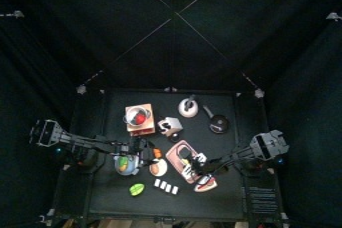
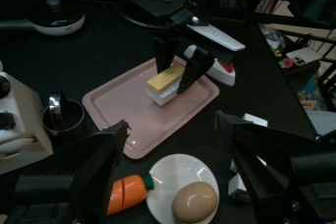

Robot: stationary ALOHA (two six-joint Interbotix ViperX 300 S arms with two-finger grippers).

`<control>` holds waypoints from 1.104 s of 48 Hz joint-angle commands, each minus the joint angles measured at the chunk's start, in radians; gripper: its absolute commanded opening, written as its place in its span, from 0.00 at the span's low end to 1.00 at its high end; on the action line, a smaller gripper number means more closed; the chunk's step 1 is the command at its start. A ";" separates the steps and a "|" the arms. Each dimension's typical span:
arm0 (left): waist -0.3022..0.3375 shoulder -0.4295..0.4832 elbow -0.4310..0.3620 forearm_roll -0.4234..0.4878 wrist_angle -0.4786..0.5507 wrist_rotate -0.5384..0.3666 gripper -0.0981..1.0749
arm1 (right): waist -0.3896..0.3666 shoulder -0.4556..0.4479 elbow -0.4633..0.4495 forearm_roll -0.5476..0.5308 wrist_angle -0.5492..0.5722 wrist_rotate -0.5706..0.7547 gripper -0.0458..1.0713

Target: Place egg sushi in top right corner

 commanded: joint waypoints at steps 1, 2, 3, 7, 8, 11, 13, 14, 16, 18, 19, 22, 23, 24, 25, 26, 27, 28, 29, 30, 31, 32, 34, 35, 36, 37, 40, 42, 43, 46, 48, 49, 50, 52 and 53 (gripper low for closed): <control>0.002 -0.008 -0.012 0.000 -0.011 0.000 0.96 | -0.035 -0.061 -0.025 -0.011 0.028 0.000 0.68; 0.002 -0.008 -0.012 0.000 -0.011 0.000 0.96 | -0.046 -0.071 -0.023 -0.018 0.034 0.000 0.68; 0.002 -0.008 -0.012 -0.002 -0.011 0.000 0.96 | -0.054 -0.078 -0.021 -0.023 0.038 0.000 0.68; 0.002 -0.008 -0.012 0.000 -0.011 0.000 0.96 | -0.092 -0.104 -0.012 -0.048 0.043 0.002 0.68; 0.002 -0.008 -0.012 -0.002 -0.011 0.000 0.96 | -0.107 -0.114 -0.008 -0.057 0.044 0.002 0.68; 0.002 -0.008 -0.012 -0.002 -0.011 0.002 0.96 | -0.146 -0.133 0.003 -0.072 0.043 0.000 0.68; 0.002 -0.008 -0.011 -0.002 -0.011 0.002 0.96 | -0.175 -0.146 0.011 -0.080 0.043 0.000 0.68; 0.002 -0.008 -0.012 0.000 -0.011 0.002 0.96 | -0.190 -0.150 0.017 -0.081 0.041 0.000 0.68; 0.002 -0.008 -0.011 -0.002 -0.011 0.002 0.96 | -0.218 -0.164 0.028 -0.083 0.038 -0.002 0.68; 0.002 -0.008 -0.011 -0.002 -0.011 0.002 0.96 | -0.256 -0.176 0.043 -0.083 0.034 -0.005 0.68; 0.002 -0.008 -0.011 0.000 -0.011 0.002 0.96 | -0.273 -0.181 0.051 -0.084 0.032 -0.005 0.68; 0.002 -0.008 -0.011 -0.002 -0.011 0.002 0.96 | -0.321 -0.193 0.074 -0.083 0.021 -0.006 0.68; 0.002 -0.008 -0.011 -0.002 -0.011 0.002 0.96 | -0.336 -0.198 0.083 -0.083 0.015 -0.006 0.68; 0.002 -0.008 -0.011 -0.002 -0.011 0.002 0.96 | -0.350 -0.201 0.091 -0.083 0.009 -0.006 0.68; 0.002 -0.008 -0.011 -0.002 -0.011 0.002 0.96 | -0.365 -0.202 0.098 -0.084 0.000 -0.006 0.68; 0.002 -0.008 -0.011 -0.002 -0.011 0.002 0.96 | -0.380 -0.204 0.106 -0.083 -0.008 -0.006 0.68; 0.002 -0.008 -0.011 -0.002 -0.012 0.002 0.96 | -0.393 -0.206 0.114 -0.084 -0.017 -0.006 0.68; 0.002 -0.008 -0.011 -0.002 -0.011 0.002 0.96 | -0.407 -0.207 0.121 -0.086 -0.026 -0.006 0.68; 0.002 -0.008 -0.011 -0.002 -0.011 0.002 0.96 | -0.420 -0.207 0.127 -0.086 -0.035 -0.006 0.68; 0.002 -0.008 -0.011 -0.002 -0.011 0.002 0.96 | -0.433 -0.207 0.133 -0.086 -0.046 -0.008 0.68; 0.002 -0.008 -0.009 0.000 -0.011 0.002 0.96 | -0.445 -0.207 0.140 -0.086 -0.057 -0.008 0.68; 0.002 -0.008 -0.009 0.000 -0.011 0.002 0.96 | -0.457 -0.207 0.146 -0.086 -0.071 -0.008 0.68; 0.002 -0.008 -0.009 -0.002 -0.011 0.002 0.96 | -0.483 -0.202 0.160 -0.086 -0.106 -0.008 0.68; 0.002 -0.008 -0.008 -0.002 -0.011 0.002 0.96 | -0.489 -0.199 0.163 -0.086 -0.114 -0.008 0.68; 0.002 -0.008 -0.008 -0.002 -0.011 0.002 0.96 | -0.505 -0.195 0.170 -0.087 -0.135 -0.009 0.68; 0.002 -0.008 -0.008 0.000 -0.011 0.002 0.96 | -0.515 -0.190 0.175 -0.087 -0.150 -0.009 0.68; 0.002 -0.008 -0.008 -0.002 -0.012 0.002 0.96 | -0.546 -0.179 0.186 -0.092 -0.181 -0.009 0.68; 0.002 -0.008 -0.006 -0.002 -0.011 0.002 0.96 | -0.561 -0.173 0.192 -0.098 -0.198 -0.009 0.69; 0.002 -0.008 -0.006 0.000 -0.011 0.002 0.96 | -0.569 -0.170 0.193 -0.100 -0.204 -0.009 0.69; 0.002 -0.008 -0.008 -0.002 -0.011 0.002 0.96 | -0.589 -0.160 0.196 -0.109 -0.216 -0.008 0.71; 0.002 -0.008 -0.006 0.000 -0.011 0.002 0.96 | -0.598 -0.150 0.195 -0.112 -0.224 -0.009 0.73; 0.003 -0.008 -0.005 0.000 -0.011 0.002 0.96 | -0.600 -0.147 0.193 -0.115 -0.225 -0.009 0.74; 0.002 -0.008 -0.005 0.000 -0.011 0.002 0.96 | -0.601 -0.144 0.193 -0.117 -0.227 -0.009 0.75; 0.003 -0.008 -0.005 -0.002 -0.011 0.002 0.96 | -0.603 -0.140 0.192 -0.120 -0.225 -0.009 0.78; 0.003 -0.006 -0.003 0.000 -0.011 0.002 0.96 | -0.603 -0.138 0.192 -0.123 -0.227 -0.009 0.79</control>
